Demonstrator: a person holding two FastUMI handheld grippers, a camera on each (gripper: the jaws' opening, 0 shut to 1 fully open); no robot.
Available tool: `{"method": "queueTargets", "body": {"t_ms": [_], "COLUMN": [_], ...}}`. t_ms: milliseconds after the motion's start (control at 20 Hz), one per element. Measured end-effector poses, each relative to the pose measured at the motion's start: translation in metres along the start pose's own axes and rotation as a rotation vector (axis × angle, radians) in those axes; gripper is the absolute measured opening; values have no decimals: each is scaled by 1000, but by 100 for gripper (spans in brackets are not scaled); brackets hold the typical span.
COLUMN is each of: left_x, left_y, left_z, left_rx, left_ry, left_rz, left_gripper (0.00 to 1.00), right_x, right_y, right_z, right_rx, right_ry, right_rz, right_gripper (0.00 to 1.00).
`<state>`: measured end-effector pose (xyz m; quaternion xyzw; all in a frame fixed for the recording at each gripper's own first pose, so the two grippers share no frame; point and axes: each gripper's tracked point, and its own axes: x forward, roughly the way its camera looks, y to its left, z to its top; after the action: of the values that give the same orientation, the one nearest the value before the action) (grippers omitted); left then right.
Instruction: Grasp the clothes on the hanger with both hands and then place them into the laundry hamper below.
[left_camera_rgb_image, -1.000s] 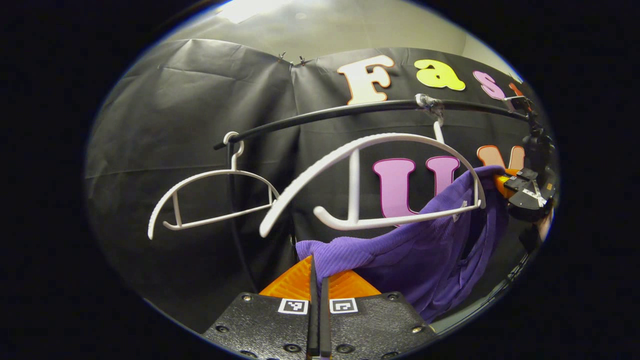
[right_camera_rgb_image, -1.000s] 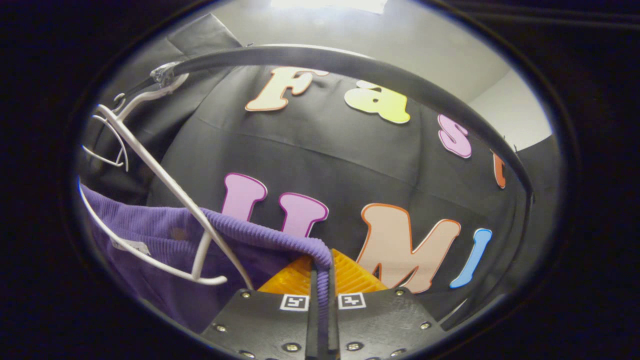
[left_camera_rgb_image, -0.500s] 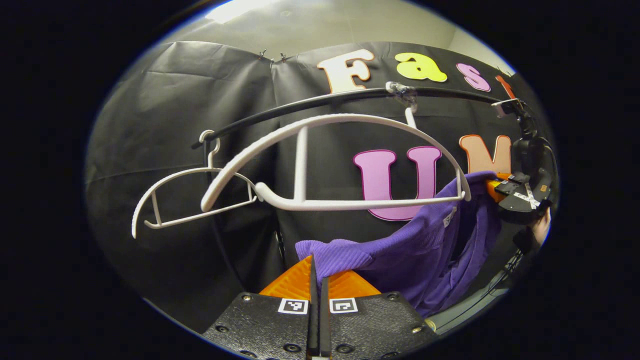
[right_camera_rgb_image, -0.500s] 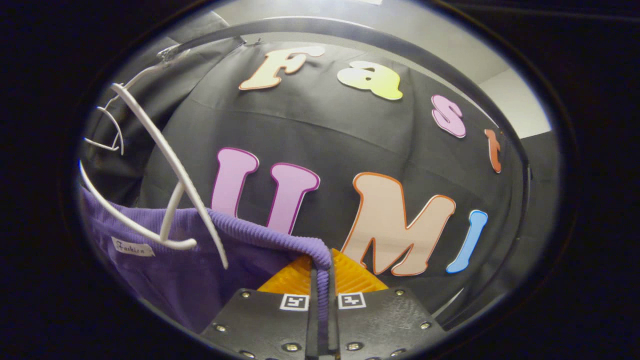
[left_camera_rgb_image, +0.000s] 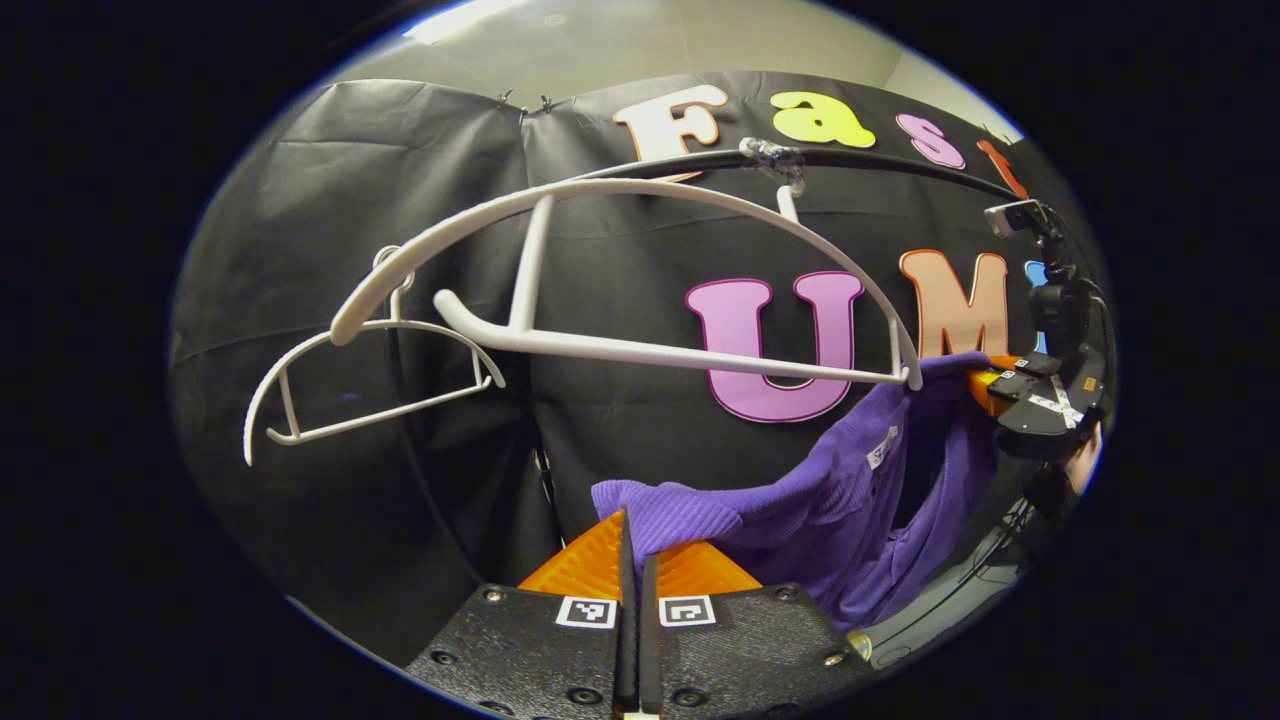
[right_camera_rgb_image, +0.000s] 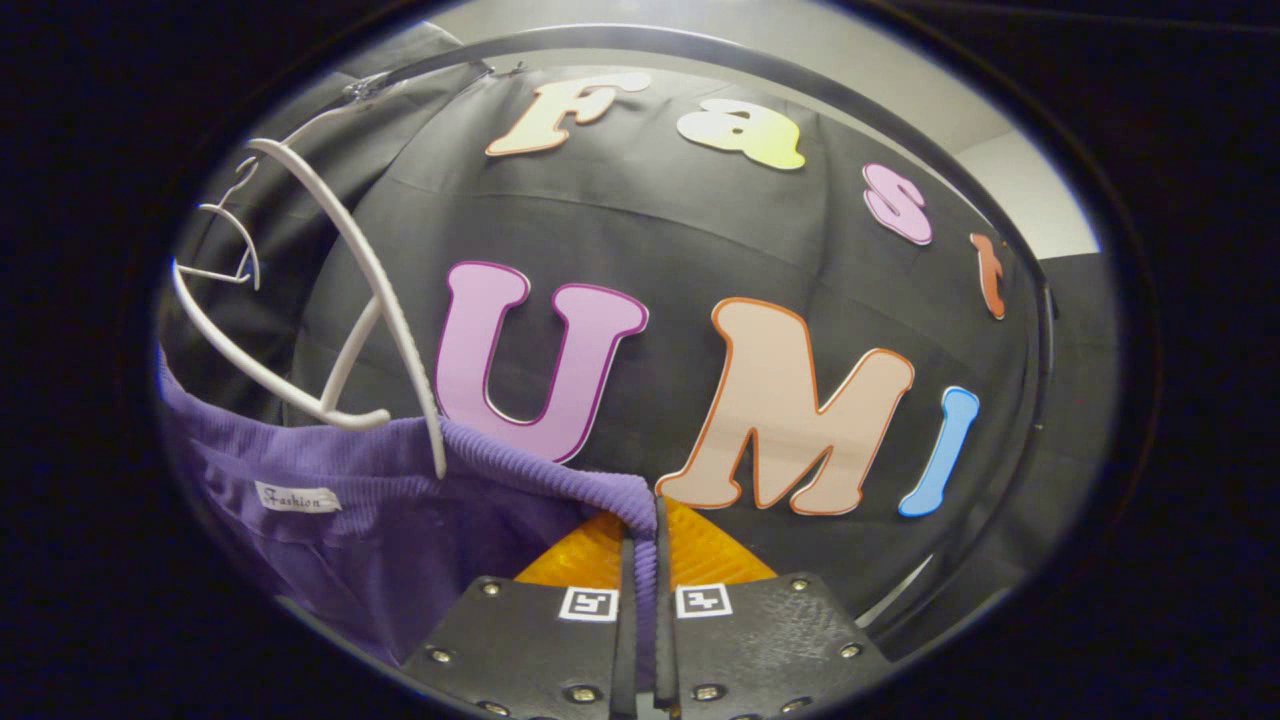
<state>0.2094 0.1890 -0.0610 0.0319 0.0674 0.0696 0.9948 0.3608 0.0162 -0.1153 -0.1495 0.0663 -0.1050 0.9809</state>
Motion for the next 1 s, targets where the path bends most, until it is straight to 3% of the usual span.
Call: {"method": "queueTargets", "body": {"t_ms": [500, 1000], "left_x": [7, 20], "left_y": [-44, -121], "left_z": [-19, -67], "left_rx": [10, -36], "left_ry": [39, 152], "left_rz": [-124, -373], "left_gripper": [1, 2], "right_x": [-39, -73], "right_y": [37, 85], "right_z": [-33, -67], "right_rx": [35, 33], "right_ry": [80, 178], "right_rz": [120, 290], "right_gripper": [7, 7]}}
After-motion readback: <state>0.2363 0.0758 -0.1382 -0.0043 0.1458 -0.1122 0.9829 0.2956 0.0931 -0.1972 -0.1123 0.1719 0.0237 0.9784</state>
